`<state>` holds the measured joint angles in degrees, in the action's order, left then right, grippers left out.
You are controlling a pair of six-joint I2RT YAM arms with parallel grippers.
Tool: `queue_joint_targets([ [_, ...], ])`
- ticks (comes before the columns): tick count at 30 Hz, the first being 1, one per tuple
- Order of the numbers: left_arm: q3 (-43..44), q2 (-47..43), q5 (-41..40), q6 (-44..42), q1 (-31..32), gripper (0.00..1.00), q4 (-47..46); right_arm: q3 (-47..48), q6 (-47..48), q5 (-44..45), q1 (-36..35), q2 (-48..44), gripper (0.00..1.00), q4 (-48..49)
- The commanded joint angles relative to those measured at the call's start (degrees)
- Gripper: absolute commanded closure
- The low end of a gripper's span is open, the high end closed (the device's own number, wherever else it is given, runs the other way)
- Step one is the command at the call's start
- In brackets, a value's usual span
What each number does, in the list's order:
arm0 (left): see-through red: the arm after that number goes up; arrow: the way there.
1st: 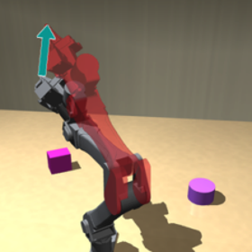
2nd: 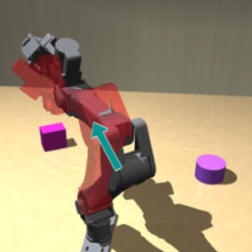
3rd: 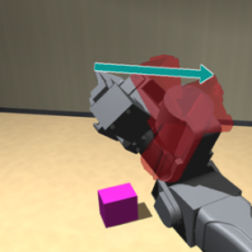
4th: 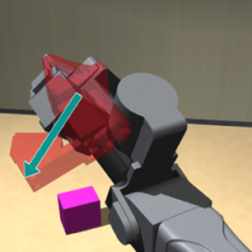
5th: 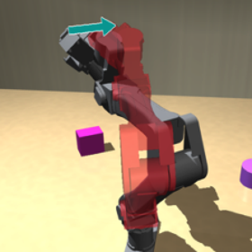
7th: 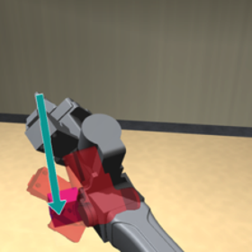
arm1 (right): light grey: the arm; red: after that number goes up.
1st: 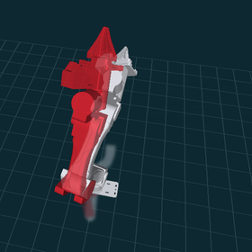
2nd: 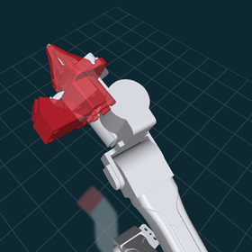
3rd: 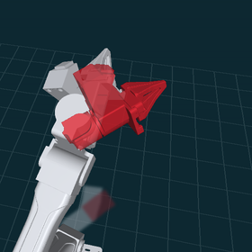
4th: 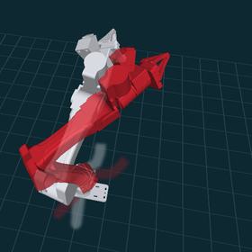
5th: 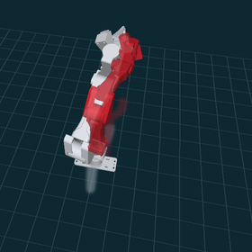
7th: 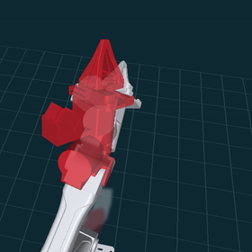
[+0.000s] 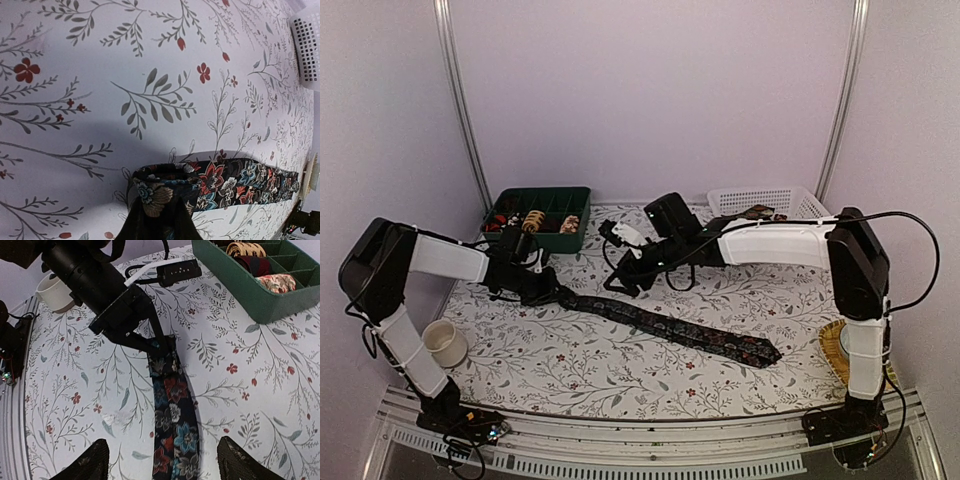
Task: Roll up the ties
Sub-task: Roll the tie at the center of the board, then adjust the tie at the center of the board.
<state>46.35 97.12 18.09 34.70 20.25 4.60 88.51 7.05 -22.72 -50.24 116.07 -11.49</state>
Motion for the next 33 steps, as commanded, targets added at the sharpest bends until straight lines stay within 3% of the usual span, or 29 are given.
queue_joint_targets([
  [1,0.6,1.03,2.37,-0.72,-0.29,1.0,-0.63,8.3,7.4,6.49,-3.35,11.76,0.26,-5.69],
  [11,0.43,0.13,3.64,-1.62,-1.27,1.0,0.06,14.8,11.73,16.85,-6.5,23.32,0.31,-10.57],
  [20,0.23,0.51,3.55,-1.81,-1.58,1.0,0.04,9.83,12.65,18.14,-6.57,21.02,0.55,-7.77],
  [26,0.16,0.36,3.24,-1.92,-1.88,1.0,0.23,10.36,13.6,17.85,-6.6,21.33,0.65,-8.61],
  [33,-0.14,-0.31,2.36,-2.12,-2.06,1.0,0.84,11.25,13.57,15.39,-6.58,21.15,0.9,-10.83],
])
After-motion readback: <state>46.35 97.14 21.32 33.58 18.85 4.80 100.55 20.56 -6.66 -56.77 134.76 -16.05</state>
